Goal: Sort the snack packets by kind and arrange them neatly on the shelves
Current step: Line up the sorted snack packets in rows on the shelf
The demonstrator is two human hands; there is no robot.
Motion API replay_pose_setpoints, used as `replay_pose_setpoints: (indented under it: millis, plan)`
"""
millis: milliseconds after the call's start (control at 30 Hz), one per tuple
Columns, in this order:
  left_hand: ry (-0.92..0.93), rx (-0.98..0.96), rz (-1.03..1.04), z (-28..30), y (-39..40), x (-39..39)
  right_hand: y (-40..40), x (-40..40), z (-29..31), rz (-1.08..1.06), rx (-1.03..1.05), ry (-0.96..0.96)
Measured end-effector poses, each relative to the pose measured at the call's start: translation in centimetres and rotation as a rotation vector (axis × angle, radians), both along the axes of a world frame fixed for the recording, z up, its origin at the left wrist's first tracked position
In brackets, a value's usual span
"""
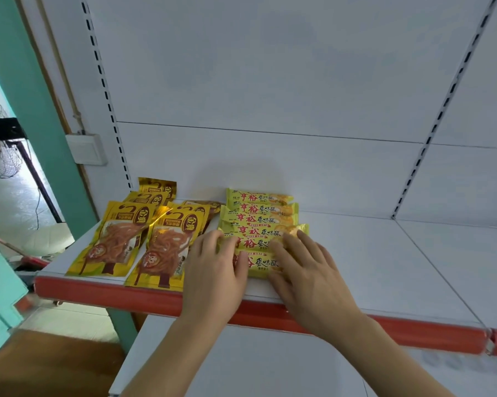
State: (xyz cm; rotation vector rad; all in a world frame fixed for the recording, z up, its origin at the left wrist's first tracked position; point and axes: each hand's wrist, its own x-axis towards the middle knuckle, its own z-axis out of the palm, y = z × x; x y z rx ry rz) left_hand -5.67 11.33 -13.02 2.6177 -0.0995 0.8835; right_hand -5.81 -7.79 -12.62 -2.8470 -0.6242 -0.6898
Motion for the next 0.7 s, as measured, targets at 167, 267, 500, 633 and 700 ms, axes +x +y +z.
replay_pose_setpoints:
  millis: [167,267,500,633,700]
  plan:
    - [-0.044,-0.026,-0.085,1.1,-1.5,-0.1,-0.9,-1.9,0.7,-0.137,0.013,0.036]
    - [-0.051,-0.016,-0.167,1.5,-3.4,0.2,-2.5,-3.7,1.5,-0.235,-0.043,0.037]
    - [0.010,0.095,-0.344,1.8,-11.7,-0.1,-8.9,-8.2,2.0,-0.514,-0.088,0.087]
    - [0.080,0.113,-0.441,2.2,-18.9,-1.7,-15.3,-11.5,2.7,-0.646,-0.047,0.154]
    - [0.104,0.116,-0.494,2.7,-22.9,-2.6,-18.9,-12.9,3.1,-0.691,-0.009,0.176]
